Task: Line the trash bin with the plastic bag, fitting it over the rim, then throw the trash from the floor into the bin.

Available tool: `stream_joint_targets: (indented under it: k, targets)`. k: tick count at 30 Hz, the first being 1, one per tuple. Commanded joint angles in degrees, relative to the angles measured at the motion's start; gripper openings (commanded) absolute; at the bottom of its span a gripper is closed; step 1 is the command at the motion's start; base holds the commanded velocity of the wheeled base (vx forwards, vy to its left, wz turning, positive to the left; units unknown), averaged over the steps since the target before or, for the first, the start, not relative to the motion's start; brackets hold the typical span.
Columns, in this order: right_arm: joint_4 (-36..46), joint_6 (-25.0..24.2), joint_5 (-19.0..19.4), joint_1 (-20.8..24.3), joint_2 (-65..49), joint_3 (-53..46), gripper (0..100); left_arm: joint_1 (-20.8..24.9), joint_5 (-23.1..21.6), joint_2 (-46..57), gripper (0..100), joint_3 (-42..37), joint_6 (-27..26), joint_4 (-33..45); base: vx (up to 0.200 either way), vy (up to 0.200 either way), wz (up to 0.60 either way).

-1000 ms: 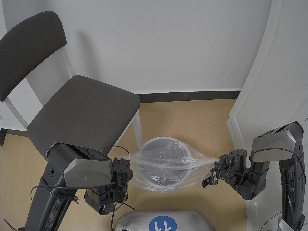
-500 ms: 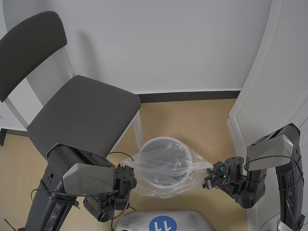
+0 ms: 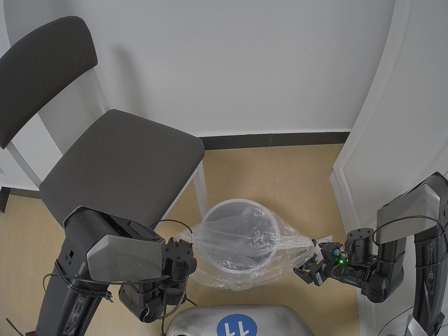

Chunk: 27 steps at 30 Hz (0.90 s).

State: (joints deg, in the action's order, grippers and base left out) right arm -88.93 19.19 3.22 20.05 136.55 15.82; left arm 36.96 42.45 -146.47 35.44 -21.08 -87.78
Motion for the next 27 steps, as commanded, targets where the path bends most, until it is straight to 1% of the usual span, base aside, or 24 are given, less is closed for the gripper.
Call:
stream_joint_targets:
  k: [1, 3, 4, 5, 6, 7, 8, 9, 10, 11, 12, 13, 14, 15, 16, 17, 18, 19, 20, 22, 24, 25, 27]
  targets:
    - [-1.1, 2.4, 7.6, -3.0, -8.1, -6.4, 100, -0.3, 0.1, 1.2, 0, 0.1, 0.0, 0.0, 0.000, 0.000, 0.00]
    - [-1.1, 1.1, 13.2, -3.0, -10.2, -7.6, 100, -0.3, 0.1, 1.1, 0, 0.2, 0.1, 0.0, 0.000, 0.000, 0.00]
    - [-1.1, 0.6, 14.5, -2.9, -10.5, -7.7, 100, -0.3, 0.1, 1.1, 0, 0.2, 0.1, 0.0, 0.000, 0.000, 0.00]
    - [-1.1, 0.6, 14.5, -2.9, -10.5, -7.7, 100, -0.3, 0.1, 1.1, 0, 0.2, 0.1, 0.0, 0.000, 0.000, 0.00]
    - [-1.1, -3.6, 18.9, -1.1, -12.0, -8.1, 100, -0.3, 0.0, 0.9, 0, 0.1, 0.1, 0.1, 0.000, 0.000, 0.00]
    - [-1.1, -5.1, 18.8, 0.2, -12.5, -7.8, 100, -0.3, 0.0, 0.8, 0, -0.2, 0.0, 0.1, 0.000, 0.000, 0.00]
    - [-1.1, -5.4, 18.8, 0.4, -12.7, -7.7, 100, -0.3, 0.0, 0.8, 0, -0.2, 0.0, 0.1, 0.000, 0.000, 0.00]
    - [-1.1, -8.0, 17.6, 2.6, -13.7, -6.6, 100, -0.3, 0.0, 1.0, 0, -0.7, 0.1, 0.0, 0.000, 0.000, 0.00]
    - [-1.1, -9.5, 14.7, 3.9, -14.4, -4.9, 100, -0.3, 0.0, 1.2, 100, -1.2, 0.1, 0.0, 0.000, 0.000, 0.00]
    - [-1.1, -10.2, 10.8, 5.6, -14.6, -3.2, 100, -0.3, 0.0, 1.4, 100, -1.3, 0.1, 0.0, 0.000, 0.000, 0.00]
    - [-1.1, -10.3, 8.2, 6.8, -14.6, -1.8, 100, -0.3, 0.0, 1.5, 100, -1.3, 0.2, 0.0, 0.000, 0.000, 0.00]
    - [-1.1, -10.1, 2.3, 9.4, -13.9, 1.8, 100, -0.3, 0.0, 1.7, 100, -1.4, 0.2, 0.0, 0.000, 0.000, 0.00]
    - [-0.9, -9.4, -1.4, 10.8, -13.6, 4.8, 100, -0.3, 0.0, 2.0, 100, -1.3, 0.1, 0.0, 0.000, 0.000, 0.00]
    - [-0.4, -9.3, -1.8, 11.0, -13.6, 5.3, 100, -0.3, 0.0, 2.0, 100, -1.3, 0.1, 0.0, 0.000, 0.000, 0.00]
    - [8.6, -4.2, -6.1, 11.8, -14.5, 10.5, 100, -0.1, 0.0, 2.2, 100, -1.7, 0.0, 0.0, 0.000, 0.000, 0.00]
    - [15.2, -0.4, -8.0, 11.9, -15.8, 13.7, 100, 0.0, -0.1, 2.2, 100, -2.0, 0.0, 0.0, 0.000, 0.000, 0.00]
    - [21.5, 2.2, -9.1, 12.1, -17.1, 17.1, 100, 0.2, 0.0, 2.2, 100, -2.6, 0.0, 0.0, 0.000, 0.000, 0.00]
    - [24.0, 2.6, -9.5, 12.2, -17.5, 18.6, 100, 0.2, 0.0, 2.3, 100, -2.9, -0.1, 0.0, 0.000, 0.000, 0.00]
    - [31.4, 3.0, -10.6, 13.3, -18.2, 23.2, 100, 0.4, -0.1, 3.0, 100, -4.2, -0.2, 0.0, 0.000, 0.000, 0.00]
    - [37.3, 3.0, -11.7, 15.3, -17.8, 28.8, 100, 0.5, -0.1, 4.9, 100, -6.4, -1.4, 0.0, 0.000, 0.000, 0.00]
    - [39.5, 3.8, -12.6, 16.6, -16.5, 32.2, 100, 0.7, -0.3, 6.4, 100, -8.5, -2.3, -0.1, 0.000, 0.000, 0.00]
    - [39.7, 5.3, -12.9, 16.9, -15.3, 33.1, 100, 0.9, -0.7, 7.3, 100, -9.6, -2.4, 0.0, 0.000, 0.000, 0.00]
    - [39.6, 10.6, -13.4, 17.2, -13.5, 33.9, 100, 1.8, -2.1, 9.0, 100, -11.5, -2.4, 0.0, 0.000, 0.000, 0.00]
